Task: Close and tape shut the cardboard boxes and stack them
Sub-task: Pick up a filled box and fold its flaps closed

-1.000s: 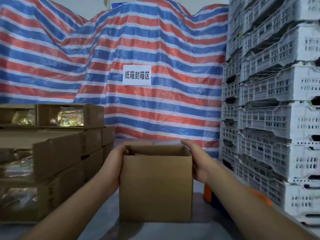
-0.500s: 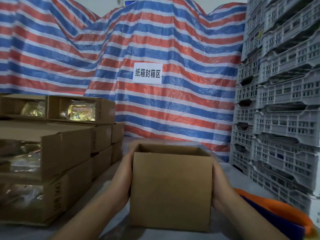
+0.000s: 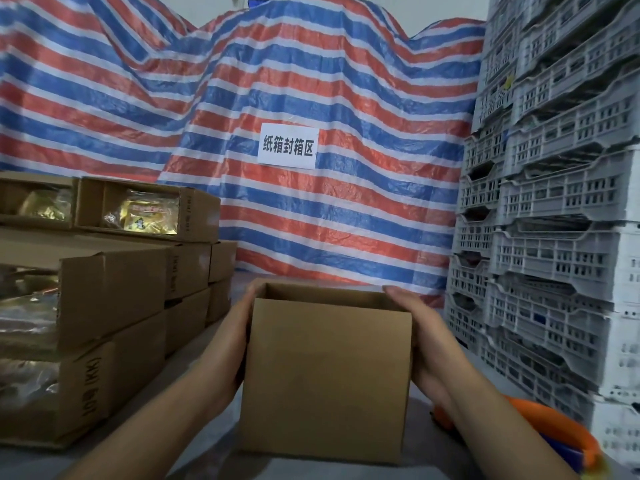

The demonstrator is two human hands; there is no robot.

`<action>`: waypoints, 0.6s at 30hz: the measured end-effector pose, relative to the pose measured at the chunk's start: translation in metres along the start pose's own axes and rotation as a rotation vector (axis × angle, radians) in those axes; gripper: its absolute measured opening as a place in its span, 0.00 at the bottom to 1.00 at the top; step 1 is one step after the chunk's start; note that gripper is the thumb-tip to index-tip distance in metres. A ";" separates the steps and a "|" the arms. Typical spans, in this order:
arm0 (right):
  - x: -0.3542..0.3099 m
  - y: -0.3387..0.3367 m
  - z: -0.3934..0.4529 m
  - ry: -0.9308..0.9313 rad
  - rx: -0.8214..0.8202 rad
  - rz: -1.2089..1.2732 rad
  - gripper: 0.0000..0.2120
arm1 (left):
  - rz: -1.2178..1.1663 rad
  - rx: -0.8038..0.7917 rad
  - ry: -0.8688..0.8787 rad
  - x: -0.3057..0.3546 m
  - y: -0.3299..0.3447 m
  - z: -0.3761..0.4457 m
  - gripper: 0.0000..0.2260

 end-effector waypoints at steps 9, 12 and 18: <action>-0.038 -0.005 0.007 -0.018 -0.210 -0.521 0.21 | 0.003 0.054 -0.115 -0.004 0.001 -0.003 0.26; -0.046 -0.001 0.006 0.047 -0.268 -0.608 0.31 | -0.011 0.048 -0.131 -0.004 0.002 0.000 0.24; -0.045 -0.001 0.005 0.069 -0.269 -0.537 0.34 | -0.034 -0.032 0.035 0.005 -0.002 0.001 0.07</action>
Point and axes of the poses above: each hand's wrist, its own z-axis towards the middle knuckle, its own y-axis out of the palm, x = y × z, the point moved 7 cm from there along z, towards the middle knuckle, and after that the axes turned 8 degrees about x, right-handed, at the moved point
